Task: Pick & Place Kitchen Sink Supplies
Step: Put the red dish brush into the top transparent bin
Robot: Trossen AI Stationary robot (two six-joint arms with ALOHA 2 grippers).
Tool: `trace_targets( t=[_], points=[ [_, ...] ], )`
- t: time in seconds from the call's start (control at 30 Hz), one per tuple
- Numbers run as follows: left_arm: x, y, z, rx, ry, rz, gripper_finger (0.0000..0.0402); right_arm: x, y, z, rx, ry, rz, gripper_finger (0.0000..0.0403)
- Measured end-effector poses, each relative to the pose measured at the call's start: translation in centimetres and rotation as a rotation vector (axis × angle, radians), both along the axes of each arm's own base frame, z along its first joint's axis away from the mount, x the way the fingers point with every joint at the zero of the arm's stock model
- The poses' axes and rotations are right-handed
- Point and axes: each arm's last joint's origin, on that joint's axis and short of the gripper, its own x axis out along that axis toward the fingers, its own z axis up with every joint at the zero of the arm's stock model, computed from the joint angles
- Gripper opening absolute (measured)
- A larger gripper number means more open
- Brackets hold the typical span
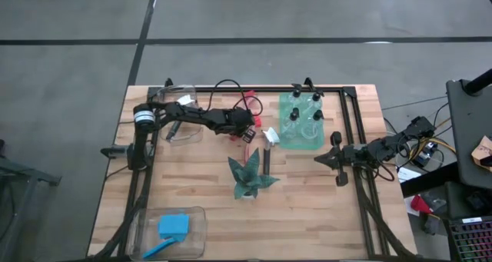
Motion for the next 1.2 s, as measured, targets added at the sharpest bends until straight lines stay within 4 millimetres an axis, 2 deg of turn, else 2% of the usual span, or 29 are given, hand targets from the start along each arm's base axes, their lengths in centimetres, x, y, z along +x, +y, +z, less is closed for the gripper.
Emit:
trace_targets(
  t=[0.2,0.37,0.57,0.9,1.03,1.2],
  points=[
    [-0.7,-0.1,1.4,0.008,0.031,0.006,0.0063,0.0,0.0,0.0,0.0,0.0,0.0,0.0009],
    [-1.6,-0.3,4.4,0.049,0.013,0.007,0.0072,0.0,0.0,0.0,0.007,0.0,-0.001,0.0009],
    [-3.8,-0.9,8.0,0.061,0.003,0.013,0.0064,0.0,0.0,0.0,0.008,0.0,-0.001,0.0009],
    [-9.5,-2.7,13.7,0.048,0.042,0.055,0.0068,0.0,0.0,0.0,0.0,0.0,-0.001,0.0009],
    [-12.5,-3.7,15.0,0.006,0.123,0.11,0.0068,0.0,0.0,0.0,0.005,0.0,-0.001,0.0009],
    [-15.9,-5.0,16.1,0.036,0.242,0.189,0.0069,0.0,0.0,0.0,0.009,0.0,-0.001,0.0009]
  ],
)
